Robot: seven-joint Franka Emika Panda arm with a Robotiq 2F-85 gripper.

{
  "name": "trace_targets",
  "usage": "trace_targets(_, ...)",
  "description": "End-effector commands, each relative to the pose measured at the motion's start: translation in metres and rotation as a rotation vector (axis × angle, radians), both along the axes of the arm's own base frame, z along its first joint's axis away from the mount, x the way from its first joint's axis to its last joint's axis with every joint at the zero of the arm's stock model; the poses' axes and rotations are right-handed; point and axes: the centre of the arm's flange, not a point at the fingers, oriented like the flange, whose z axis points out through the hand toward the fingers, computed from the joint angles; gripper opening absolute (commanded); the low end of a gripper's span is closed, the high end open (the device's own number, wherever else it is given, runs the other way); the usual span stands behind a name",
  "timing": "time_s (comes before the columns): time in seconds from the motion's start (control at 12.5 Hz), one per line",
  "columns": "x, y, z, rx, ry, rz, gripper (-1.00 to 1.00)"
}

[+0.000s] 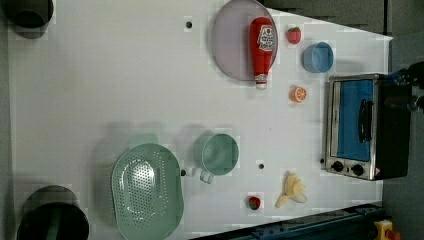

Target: Pick ketchup from plate and place it on table.

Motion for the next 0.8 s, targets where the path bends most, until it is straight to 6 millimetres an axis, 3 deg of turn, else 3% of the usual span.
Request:
trace_targets(0.08, -0.081, -0.037, 0.046, 0.024, 0.089, -0.132, 0.58)
trace_targets(0.24, -0.078, -0.033, 0.042, 0.024, 0.096, -0.117, 0.99)
trace_targets(0.48, -0.061, -0.022, 0.020, 0.022, 0.113, -0.083, 1.00)
trace_targets(0.8, -0.024, -0.001, -0.031, 0.023, 0.132, -0.041, 1.00)
